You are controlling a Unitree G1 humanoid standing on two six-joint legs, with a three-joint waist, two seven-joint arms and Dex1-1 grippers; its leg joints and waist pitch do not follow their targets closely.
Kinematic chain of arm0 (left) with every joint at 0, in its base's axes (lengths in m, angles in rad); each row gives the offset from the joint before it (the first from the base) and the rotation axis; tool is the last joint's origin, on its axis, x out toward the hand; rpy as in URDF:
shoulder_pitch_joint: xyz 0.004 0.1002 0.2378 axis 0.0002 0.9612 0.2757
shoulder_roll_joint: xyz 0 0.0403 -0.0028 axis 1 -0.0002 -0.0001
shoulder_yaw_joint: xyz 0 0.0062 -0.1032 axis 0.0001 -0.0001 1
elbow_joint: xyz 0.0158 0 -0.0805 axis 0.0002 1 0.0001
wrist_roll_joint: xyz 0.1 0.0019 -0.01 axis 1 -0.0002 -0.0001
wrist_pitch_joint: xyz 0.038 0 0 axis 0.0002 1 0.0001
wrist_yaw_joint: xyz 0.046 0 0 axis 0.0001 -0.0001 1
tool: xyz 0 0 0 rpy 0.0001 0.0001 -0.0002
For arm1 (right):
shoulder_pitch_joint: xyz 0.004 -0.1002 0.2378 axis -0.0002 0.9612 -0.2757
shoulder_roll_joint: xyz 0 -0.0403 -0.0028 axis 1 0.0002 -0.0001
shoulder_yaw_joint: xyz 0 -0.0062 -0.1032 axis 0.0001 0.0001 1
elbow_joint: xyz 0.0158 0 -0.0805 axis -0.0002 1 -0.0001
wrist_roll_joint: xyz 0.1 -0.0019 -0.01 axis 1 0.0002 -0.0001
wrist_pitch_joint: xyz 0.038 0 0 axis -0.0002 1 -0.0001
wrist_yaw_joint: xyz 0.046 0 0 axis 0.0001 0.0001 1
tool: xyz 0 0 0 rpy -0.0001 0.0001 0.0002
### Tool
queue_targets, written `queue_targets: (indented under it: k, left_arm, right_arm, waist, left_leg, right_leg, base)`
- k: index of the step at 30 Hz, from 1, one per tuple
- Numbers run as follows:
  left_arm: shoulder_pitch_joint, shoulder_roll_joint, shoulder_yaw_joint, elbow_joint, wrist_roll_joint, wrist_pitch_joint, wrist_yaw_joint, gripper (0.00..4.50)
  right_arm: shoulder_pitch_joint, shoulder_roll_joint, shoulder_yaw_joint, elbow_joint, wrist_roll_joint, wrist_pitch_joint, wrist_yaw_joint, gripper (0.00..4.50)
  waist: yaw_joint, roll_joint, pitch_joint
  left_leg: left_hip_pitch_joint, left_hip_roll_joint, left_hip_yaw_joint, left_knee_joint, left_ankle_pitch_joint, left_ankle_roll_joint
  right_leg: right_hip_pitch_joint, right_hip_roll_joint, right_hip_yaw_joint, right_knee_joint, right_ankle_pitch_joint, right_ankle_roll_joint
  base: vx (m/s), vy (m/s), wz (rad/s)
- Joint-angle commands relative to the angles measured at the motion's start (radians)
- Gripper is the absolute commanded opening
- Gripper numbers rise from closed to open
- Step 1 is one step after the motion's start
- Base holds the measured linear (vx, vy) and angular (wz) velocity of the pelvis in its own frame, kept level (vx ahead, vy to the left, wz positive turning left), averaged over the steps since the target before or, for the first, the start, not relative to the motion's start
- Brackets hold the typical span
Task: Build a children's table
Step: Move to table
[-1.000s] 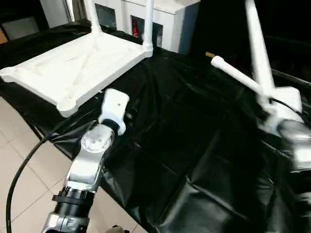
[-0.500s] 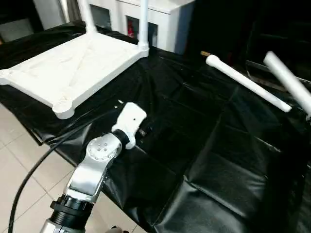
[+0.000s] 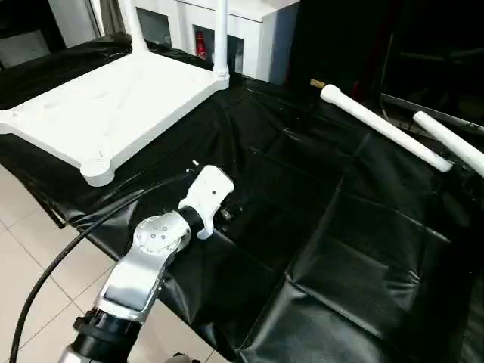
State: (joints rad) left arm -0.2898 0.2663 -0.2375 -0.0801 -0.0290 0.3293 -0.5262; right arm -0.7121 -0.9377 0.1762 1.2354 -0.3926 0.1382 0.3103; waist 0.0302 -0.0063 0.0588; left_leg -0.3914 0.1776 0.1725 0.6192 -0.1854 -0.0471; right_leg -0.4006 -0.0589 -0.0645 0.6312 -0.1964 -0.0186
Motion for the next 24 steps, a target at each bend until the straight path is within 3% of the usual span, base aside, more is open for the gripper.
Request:
queue_targets:
  k: [1,6,14,15,17,18,24]
  left_arm:
    - [0.005,0.01,-0.004,-0.038,-0.033,0.01,-0.041,2.64]
    - [0.011,0.015,-0.005,-0.053,-0.041,0.018,-0.055,2.64]
    - [0.014,0.022,-0.004,-0.059,-0.046,0.022,-0.066,2.64]
    - [0.013,0.023,-0.005,-0.059,-0.046,0.022,-0.068,2.64]
    - [0.013,0.025,-0.006,-0.058,-0.046,0.022,-0.069,2.64]
    - [0.012,0.026,-0.007,-0.059,-0.046,0.022,-0.069,2.64]
    - [0.011,0.026,-0.009,-0.059,-0.042,0.021,-0.069,2.64]
  right_arm:
    - [-0.022,-0.029,0.024,0.012,-0.034,-0.045,-0.018,1.93]
    - [-0.002,-0.026,0.042,0.035,-0.04,-0.078,-0.027,1.93]
    - [0.01,-0.02,0.012,0.052,-0.017,-0.103,-0.047,1.93]
    - [0.009,-0.021,0.011,0.052,-0.015,-0.108,-0.047,1.93]
    - [0.007,-0.023,0.018,0.053,-0.024,-0.117,-0.048,1.93]
    - [0.008,-0.024,0.022,0.055,-0.03,-0.124,-0.047,1.93]
    - [0.04,-0.006,0.039,0.057,-0.041,-0.156,-0.023,1.93]
  waist:
    - [-0.001,-0.028,-0.064]
    - [-0.003,-0.028,-0.063]
    - [-0.006,-0.027,-0.064]
    - [-0.005,-0.016,-0.063]
    - [-0.007,-0.022,-0.064]
    - [-0.006,-0.019,-0.064]
    - [-0.005,-0.023,-0.065]
  left_leg:
    - [0.009,0.041,-0.007,-0.051,-0.214,0.083]
    - [0.01,0.04,-0.005,-0.05,-0.221,0.084]
    - [0.009,0.039,-0.006,-0.05,-0.228,0.082]
    - [0.01,0.04,-0.007,-0.051,-0.231,0.081]
    - [0.01,0.039,-0.006,-0.051,-0.235,0.081]
    - [0.01,0.039,-0.006,-0.051,-0.236,0.081]
    - [0.01,0.041,-0.005,-0.05,-0.229,0.086]
  right_leg:
    - [0.043,-0.069,0.038,-0.097,-0.295,-0.202]
    - [0.041,-0.067,0.039,-0.097,-0.299,-0.198]
    - [0.042,-0.066,0.038,-0.097,-0.3,-0.19]
    - [0.042,-0.066,0.038,-0.096,-0.299,-0.193]
    - [0.042,-0.064,0.038,-0.097,-0.292,-0.195]
    - [0.042,-0.064,0.038,-0.096,-0.291,-0.197]
    - [0.043,-0.066,0.039,-0.096,-0.282,-0.201]
  base:
    - [0.0,0.0,0.0]
    - [0.0,0.0,0.0]
    - [0.0,0.0,0.0]
    - [0.0,0.0,0.0]
    - [0.0,0.0,0.0]
    - [0.0,0.0,0.0]
    - [0.0,0.0,0.0]
